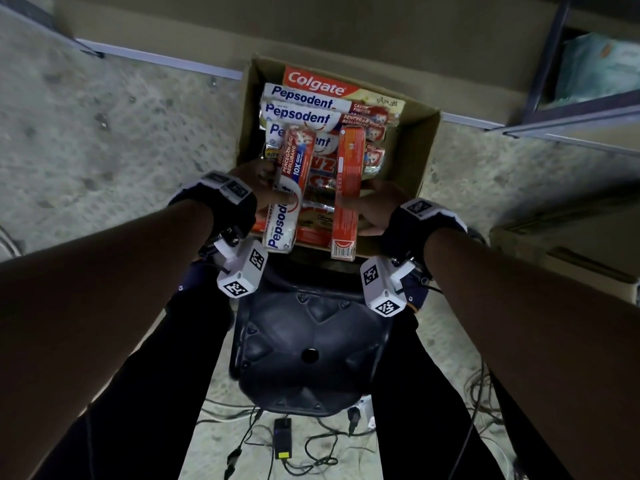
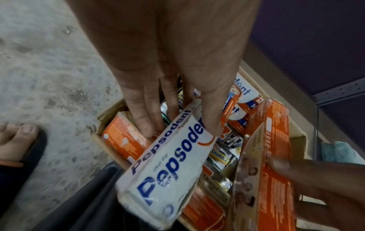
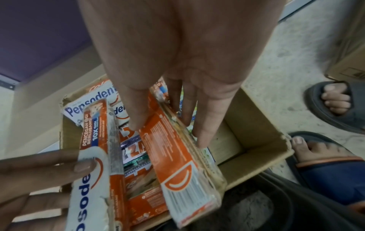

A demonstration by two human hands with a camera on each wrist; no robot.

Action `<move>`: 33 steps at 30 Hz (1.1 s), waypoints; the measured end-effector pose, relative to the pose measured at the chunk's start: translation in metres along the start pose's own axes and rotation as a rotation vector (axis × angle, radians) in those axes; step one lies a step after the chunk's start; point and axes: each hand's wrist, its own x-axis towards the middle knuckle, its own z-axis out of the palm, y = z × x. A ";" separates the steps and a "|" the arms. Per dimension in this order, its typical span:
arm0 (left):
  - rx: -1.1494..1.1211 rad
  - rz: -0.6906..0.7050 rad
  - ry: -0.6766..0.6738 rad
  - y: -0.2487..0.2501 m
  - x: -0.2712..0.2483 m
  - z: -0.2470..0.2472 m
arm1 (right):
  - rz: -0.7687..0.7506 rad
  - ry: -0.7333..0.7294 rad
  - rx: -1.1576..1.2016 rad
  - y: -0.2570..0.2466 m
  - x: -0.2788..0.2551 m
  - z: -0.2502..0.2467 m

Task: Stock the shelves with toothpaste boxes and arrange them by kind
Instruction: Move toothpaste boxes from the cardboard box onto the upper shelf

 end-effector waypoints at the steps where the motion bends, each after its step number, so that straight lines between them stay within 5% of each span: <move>1: -0.024 -0.009 -0.006 -0.001 0.003 -0.002 | -0.001 -0.013 0.017 0.001 0.003 -0.001; 16: -0.261 -0.078 -0.121 -0.028 -0.003 -0.017 | -0.019 -0.052 0.112 0.008 -0.010 -0.005; 33: -0.419 0.123 -0.052 0.053 -0.226 -0.027 | -0.173 0.023 0.235 -0.001 -0.217 -0.010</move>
